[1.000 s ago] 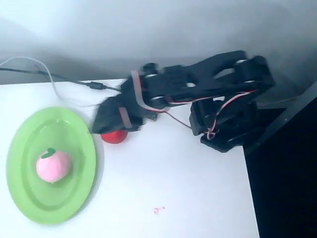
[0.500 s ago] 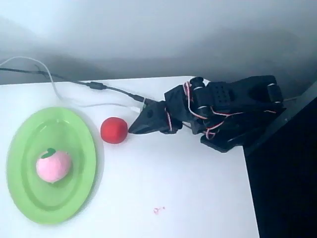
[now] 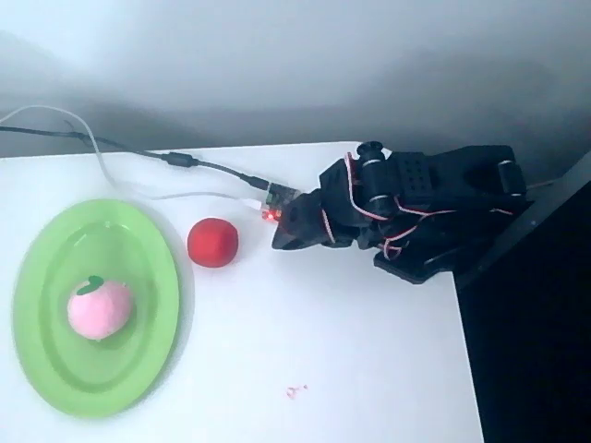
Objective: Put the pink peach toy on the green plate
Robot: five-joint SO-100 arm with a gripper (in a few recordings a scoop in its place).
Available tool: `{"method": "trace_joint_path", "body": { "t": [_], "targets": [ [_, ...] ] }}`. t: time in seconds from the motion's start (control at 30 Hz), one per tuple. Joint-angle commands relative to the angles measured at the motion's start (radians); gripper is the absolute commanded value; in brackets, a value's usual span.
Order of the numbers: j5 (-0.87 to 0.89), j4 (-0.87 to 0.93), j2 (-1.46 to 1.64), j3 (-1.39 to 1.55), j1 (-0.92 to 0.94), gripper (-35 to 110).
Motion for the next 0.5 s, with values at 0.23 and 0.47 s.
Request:
{"method": "trace_joint_path", "body": {
  "t": [0.23, 0.47],
  "targets": [
    [0.032, 0.078, 0.02, 0.055, 0.017, 0],
    [0.032, 0.078, 0.02, 0.055, 0.017, 0]
  ]
}}
